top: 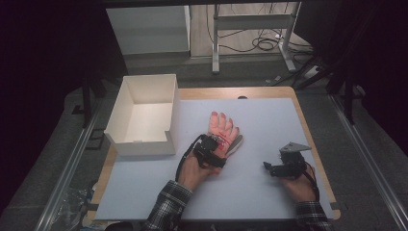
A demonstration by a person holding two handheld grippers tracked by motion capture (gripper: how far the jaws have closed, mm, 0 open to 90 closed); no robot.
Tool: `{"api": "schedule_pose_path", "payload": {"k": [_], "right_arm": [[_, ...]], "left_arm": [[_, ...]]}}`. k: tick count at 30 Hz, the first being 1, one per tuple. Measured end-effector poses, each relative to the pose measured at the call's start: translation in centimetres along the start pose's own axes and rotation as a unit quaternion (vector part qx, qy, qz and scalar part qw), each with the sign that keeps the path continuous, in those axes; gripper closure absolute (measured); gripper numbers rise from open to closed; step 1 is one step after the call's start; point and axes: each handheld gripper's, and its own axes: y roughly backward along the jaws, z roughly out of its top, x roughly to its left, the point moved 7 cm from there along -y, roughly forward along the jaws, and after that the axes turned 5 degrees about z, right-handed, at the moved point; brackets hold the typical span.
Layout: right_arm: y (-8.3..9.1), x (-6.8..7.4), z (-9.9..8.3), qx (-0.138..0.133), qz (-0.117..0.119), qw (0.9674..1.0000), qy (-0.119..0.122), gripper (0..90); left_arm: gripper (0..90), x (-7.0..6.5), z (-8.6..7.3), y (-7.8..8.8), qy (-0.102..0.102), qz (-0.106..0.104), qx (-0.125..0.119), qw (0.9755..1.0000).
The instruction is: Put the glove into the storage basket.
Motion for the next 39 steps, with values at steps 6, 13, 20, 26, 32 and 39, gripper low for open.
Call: {"api": "schedule_pose_path", "payload": {"k": [6,13,20,26,32,39], "right_arm": [[0.0,0.0,0.0,0.000,0.000,1.0000,0.000,14.7],[0.0,0.0,0.0,0.000,0.000,1.0000,0.000,14.8],[0.0,0.0,0.0,0.000,0.000,1.0000,0.000,14.8],[0.0,0.0,0.0,0.000,0.000,1.0000,0.000,14.7],[0.0,0.0,0.0,0.000,0.001,1.0000,0.000,14.8],[0.0,0.0,0.0,0.000,0.000,1.0000,-0.001,14.8]], "left_arm": [[40.3,0.2,0.1,0.7,0.007,-0.027,-0.015,0.9995],[48.1,0.2,0.1,1.1,0.001,-0.038,-0.026,0.9990],[51.9,0.2,0.4,1.6,-0.009,-0.038,-0.030,0.9988],[54.2,0.4,0.6,1.9,-0.012,-0.034,-0.033,0.9988],[54.6,0.5,1.0,2.5,-0.013,-0.029,-0.035,0.9989],[54.3,1.2,1.8,4.0,-0.012,-0.019,-0.034,0.9992]]}}
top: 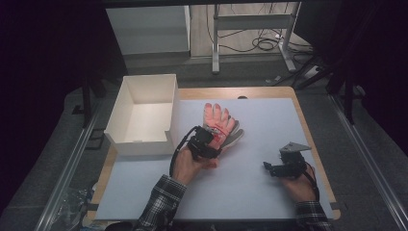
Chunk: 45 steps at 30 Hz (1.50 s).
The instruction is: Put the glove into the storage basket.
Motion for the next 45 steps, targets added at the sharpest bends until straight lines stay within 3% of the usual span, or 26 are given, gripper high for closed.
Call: {"api": "schedule_pose_path", "payload": {"k": [14,17,28,45], "right_arm": [[0.0,0.0,0.0,-0.001,0.000,1.0000,0.000,14.7],[0.0,0.0,0.0,-0.001,0.000,1.0000,0.000,14.8],[0.0,0.0,0.0,-0.001,0.000,1.0000,0.000,14.8],[0.0,0.0,0.0,-0.001,0.001,1.0000,-0.001,14.7]], "left_arm": [[53.9,1.1,2.8,3.3,0.006,0.011,-0.010,0.9999],[53.9,1.7,4.2,5.1,0.007,0.016,-0.012,0.9998],[53.6,3.4,6.0,7.9,0.012,0.032,-0.011,0.9994],[53.4,6.9,6.5,11.5,0.045,0.058,-0.006,0.9973]]}}
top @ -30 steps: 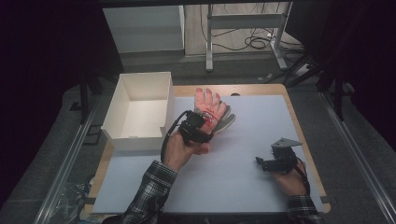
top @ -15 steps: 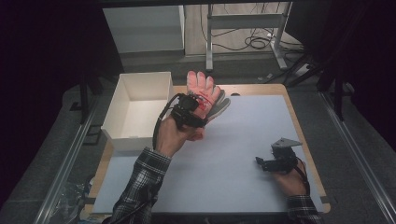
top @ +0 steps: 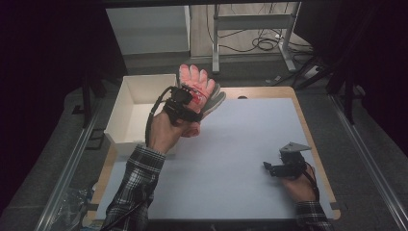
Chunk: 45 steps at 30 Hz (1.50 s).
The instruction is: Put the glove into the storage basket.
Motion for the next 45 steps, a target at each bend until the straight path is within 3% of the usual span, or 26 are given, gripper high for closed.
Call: {"api": "schedule_pose_path", "payload": {"k": [15,24,30,36,45], "right_arm": [[0.0,0.0,0.0,-0.001,0.000,1.0000,0.001,14.8],[0.0,0.0,0.0,-0.001,0.000,1.0000,0.002,14.8],[0.0,0.0,0.0,0.000,-0.001,1.0000,0.002,14.8],[0.0,0.0,0.0,0.000,-0.001,1.0000,0.002,14.8],[0.0,0.0,0.0,0.000,-0.001,1.0000,0.002,14.8]], "left_arm": [[53.2,5.2,-1.3,2.3,0.048,0.036,-0.003,0.9982],[53.1,8.6,-2.7,3.7,0.083,0.066,-0.010,0.9943],[53.0,11.2,-4.0,4.1,0.111,0.091,-0.009,0.9896],[52.7,13.4,-5.7,2.3,0.138,0.102,-0.004,0.9852],[52.4,14.8,-7.5,-3.1,0.155,0.100,0.001,0.9828]]}}
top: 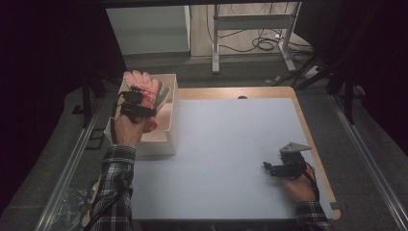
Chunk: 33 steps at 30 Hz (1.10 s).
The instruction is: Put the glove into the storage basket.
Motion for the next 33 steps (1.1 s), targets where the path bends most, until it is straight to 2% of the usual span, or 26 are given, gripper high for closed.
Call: {"api": "schedule_pose_path", "payload": {"k": [6,10,13,14,18,19,22,24,26,30,33], "right_arm": [[0.0,0.0,0.0,0.000,0.000,1.0000,0.001,14.8],[0.0,0.0,0.0,0.000,0.000,1.0000,0.000,14.8],[0.0,0.0,0.0,0.000,0.000,1.0000,0.000,14.8],[0.0,0.0,0.0,0.000,0.000,1.0000,0.000,14.8],[0.0,0.0,0.0,0.000,0.000,1.0000,0.000,14.8],[0.0,0.0,0.0,0.000,0.000,1.0000,0.000,14.8],[0.0,0.0,0.0,0.000,0.000,1.0000,0.000,14.8],[0.0,0.0,0.0,0.000,0.000,1.0000,0.000,14.8],[0.0,0.0,0.0,0.000,0.000,1.0000,-0.001,14.8],[0.0,0.0,0.0,0.000,0.000,1.0000,0.000,14.8],[0.0,0.0,0.0,0.000,0.000,1.0000,0.000,14.8]], "left_arm": [[52.2,0.1,-0.9,-3.1,-0.006,0.004,0.016,0.9998],[51.6,-0.1,-1.4,-4.9,-0.013,0.008,0.040,0.9991],[50.7,-0.3,-1.2,-5.5,-0.020,0.009,0.054,0.9983],[50.5,-0.4,-1.1,-5.7,-0.028,0.011,0.063,0.9976],[48.3,-0.7,-0.8,-6.4,-0.034,0.012,0.081,0.9961],[46.0,-0.8,-0.6,-6.8,-0.036,0.011,0.093,0.9949],[41.5,-0.8,-0.6,-7.2,-0.039,0.006,0.106,0.9936],[34.7,-0.9,-0.8,-7.6,-0.038,0.001,0.125,0.9915],[24.3,-0.9,-0.8,-7.6,-0.040,0.004,0.128,0.9909],[18.1,-0.9,-1.1,-7.3,-0.047,0.005,0.128,0.9907],[13.0,-0.7,-1.7,-6.9,-0.054,0.010,0.134,0.9895]]}}
